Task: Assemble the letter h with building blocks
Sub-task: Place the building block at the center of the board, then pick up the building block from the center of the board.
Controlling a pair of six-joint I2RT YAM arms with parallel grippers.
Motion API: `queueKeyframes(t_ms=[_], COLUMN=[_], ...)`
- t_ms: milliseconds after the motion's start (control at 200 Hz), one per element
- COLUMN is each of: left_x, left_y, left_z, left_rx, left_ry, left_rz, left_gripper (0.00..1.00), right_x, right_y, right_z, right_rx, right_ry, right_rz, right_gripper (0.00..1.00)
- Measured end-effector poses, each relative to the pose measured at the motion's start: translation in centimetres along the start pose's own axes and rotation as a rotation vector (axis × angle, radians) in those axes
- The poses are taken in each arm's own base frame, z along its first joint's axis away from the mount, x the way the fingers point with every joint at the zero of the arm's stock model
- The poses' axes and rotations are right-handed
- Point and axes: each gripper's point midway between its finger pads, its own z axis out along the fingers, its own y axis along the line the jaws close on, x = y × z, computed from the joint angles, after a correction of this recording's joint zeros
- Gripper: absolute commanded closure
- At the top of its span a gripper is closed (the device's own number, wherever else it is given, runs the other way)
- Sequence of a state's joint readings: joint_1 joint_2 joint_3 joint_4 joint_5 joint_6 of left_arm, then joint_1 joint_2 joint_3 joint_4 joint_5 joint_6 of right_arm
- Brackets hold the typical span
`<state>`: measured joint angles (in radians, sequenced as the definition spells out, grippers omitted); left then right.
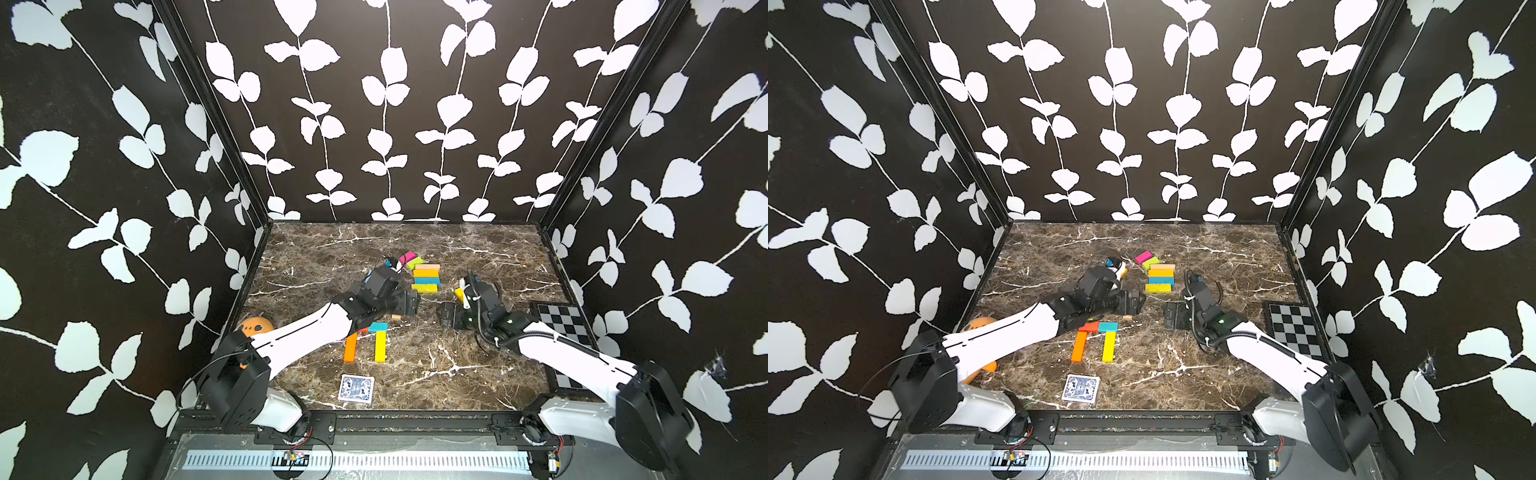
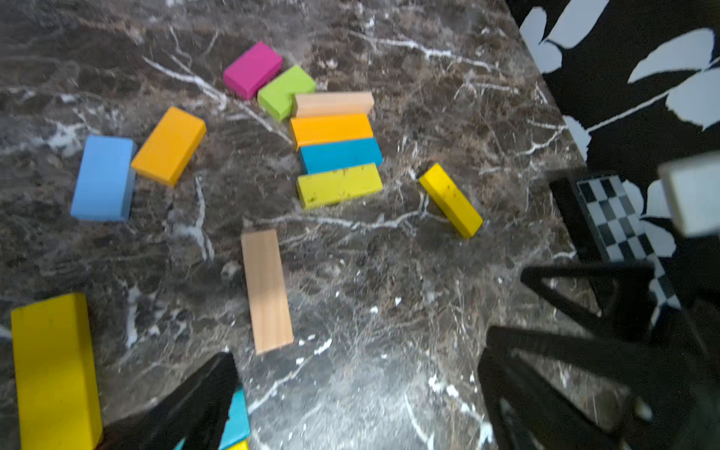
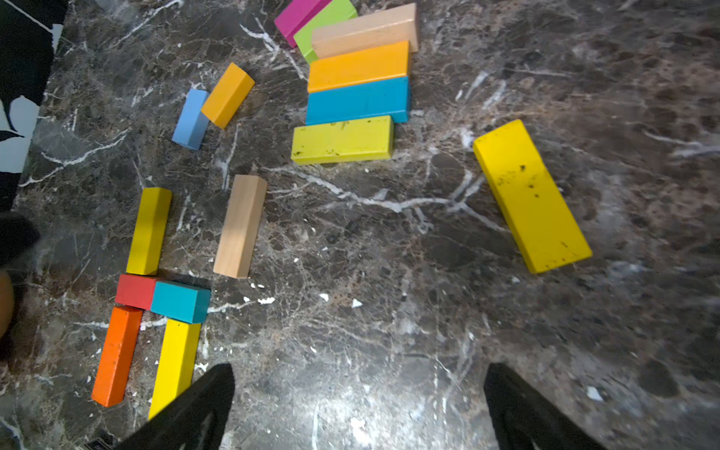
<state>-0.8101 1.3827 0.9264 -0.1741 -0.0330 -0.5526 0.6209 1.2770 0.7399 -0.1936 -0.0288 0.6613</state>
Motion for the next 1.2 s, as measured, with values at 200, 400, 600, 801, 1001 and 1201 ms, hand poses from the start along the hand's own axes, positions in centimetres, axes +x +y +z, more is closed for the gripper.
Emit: queueKeyframes(t_ms=[200, 400, 600, 801, 1001, 1201], left_x=[0.8, 0.5, 0.1, 0.5, 1.3, 1.5], left_y=[0.4, 1.3, 1.6, 2.4, 3.4, 3.7], left_z=[-3.4, -7.0, -10.1, -11.3, -11.4, -11.9], left_rx=[0.039, 0.031, 0.041, 0.016, -0.026, -0.036], left_ry=[-0.052, -0.137, -0.200, -0.205, -0.177, -0.176], left_rz=[0.013, 0.029, 0.037, 0.042, 0.045, 0.048], left_gripper=[0.01, 0.01, 0.01, 0.01, 0.01, 0.01], right_x=[-1.8, -5.1, -8.1, -8.3, -7.4, -7.0], right_y=[4.4, 13.0, 16.5, 16.2, 15.2, 14.3], right_z=[2.3, 5.8, 10.8, 14.5, 17.5, 18.7], right_rx=[-0.027, -0.093, -0.059, 0.024, 0.071, 0.085], right_ry=[0.043, 0.031, 0.041, 0.106, 0.176, 0.214], right_rz=[-0.094, -0.278, -0.434, -0.574, -0.636, -0.633], right_gripper=[0.03, 0.05, 0.04, 0.02, 0.05, 0.08])
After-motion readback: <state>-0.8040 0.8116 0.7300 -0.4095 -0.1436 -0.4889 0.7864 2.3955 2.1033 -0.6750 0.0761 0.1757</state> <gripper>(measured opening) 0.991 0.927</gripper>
